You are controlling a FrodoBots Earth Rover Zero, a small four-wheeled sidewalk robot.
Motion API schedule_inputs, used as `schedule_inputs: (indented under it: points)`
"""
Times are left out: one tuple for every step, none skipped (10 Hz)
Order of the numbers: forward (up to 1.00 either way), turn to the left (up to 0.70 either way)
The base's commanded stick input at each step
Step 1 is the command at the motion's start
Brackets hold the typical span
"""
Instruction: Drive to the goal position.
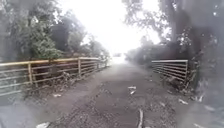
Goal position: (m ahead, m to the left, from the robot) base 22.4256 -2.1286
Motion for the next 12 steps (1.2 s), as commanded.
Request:
schedule_inputs:
  points:
    - [0.07,0.0]
    - [0.0,0.0]
    - [0.0,0.0]
    - [0.0,0.0]
    - [0.0,0.0]
    - [0.0,0.0]
    - [0.0,0.0]
    - [0.0,0.0]
    - [0.0,0.0]
    - [0.0,0.0]
    - [0.03,0.0]
    - [0.27,0.0]
